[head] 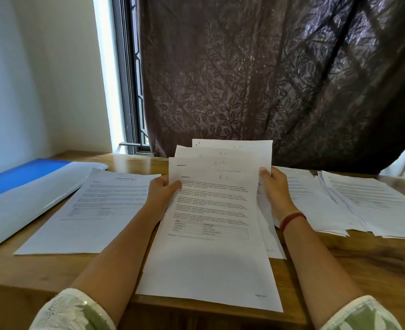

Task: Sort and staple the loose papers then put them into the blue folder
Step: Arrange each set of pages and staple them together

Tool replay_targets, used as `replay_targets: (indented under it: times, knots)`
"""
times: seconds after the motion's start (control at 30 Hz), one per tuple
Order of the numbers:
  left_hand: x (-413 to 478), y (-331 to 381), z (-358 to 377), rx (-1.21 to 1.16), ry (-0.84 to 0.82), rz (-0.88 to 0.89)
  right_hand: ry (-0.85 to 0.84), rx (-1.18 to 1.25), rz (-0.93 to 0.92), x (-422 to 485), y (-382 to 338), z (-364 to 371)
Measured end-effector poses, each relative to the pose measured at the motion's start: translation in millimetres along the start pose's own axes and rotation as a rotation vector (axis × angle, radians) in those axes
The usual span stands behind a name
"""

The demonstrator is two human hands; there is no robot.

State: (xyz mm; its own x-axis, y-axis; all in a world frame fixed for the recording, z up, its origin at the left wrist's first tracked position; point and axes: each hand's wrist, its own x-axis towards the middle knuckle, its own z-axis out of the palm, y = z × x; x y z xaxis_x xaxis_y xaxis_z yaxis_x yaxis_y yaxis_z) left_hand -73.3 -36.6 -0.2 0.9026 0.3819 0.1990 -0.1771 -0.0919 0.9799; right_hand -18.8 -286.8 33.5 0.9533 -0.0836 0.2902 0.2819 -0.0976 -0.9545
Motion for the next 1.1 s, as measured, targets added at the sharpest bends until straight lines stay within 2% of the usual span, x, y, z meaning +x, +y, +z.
replay_targets:
  times: [0.13, 0.3, 0.47, 0.53, 0.6, 0.67, 0.77, 0.87, 1.0, 1.1]
  knots:
    - [7, -5, 1, 0.148, 0.093, 0.118, -0.094, 0.091, 0.053, -1, 6, -4]
    - [12, -9, -2, 0.377, 0.095, 0.346, -0.126, 0.010, 0.094, 0, 8, -2]
    - [5, -6, 1, 0.282, 0.059, 0.234, -0.030, 0.065, 0.225, 5, 8, -3]
    - [5, -7, 3, 0.324, 0.011, 0.203, 0.013, 0.071, 0.265, 8, 9, -5]
    - [7, -9, 4, 0.368, -0.014, 0.171, 0.078, -0.005, 0.231, 13, 12, -7]
    - [8, -10, 3, 0.396, -0.001, 0.145, 0.202, -0.117, 0.105, 14, 9, -8]
    - [10, -8, 4, 0.341, 0.042, 0.117, 0.430, -0.463, -0.234, 9, -12, -12]
    - [10, -7, 7, 0.321, 0.064, 0.082, 0.451, -0.618, -0.605, -1, -46, -6]
    - [10, -6, 8, 0.381, 0.060, 0.072, 0.479, -0.641, -0.959, -15, -113, 14]
    - [9, -7, 6, 0.481, 0.046, 0.112, 0.459, -0.462, -1.000, -18, -167, 17]
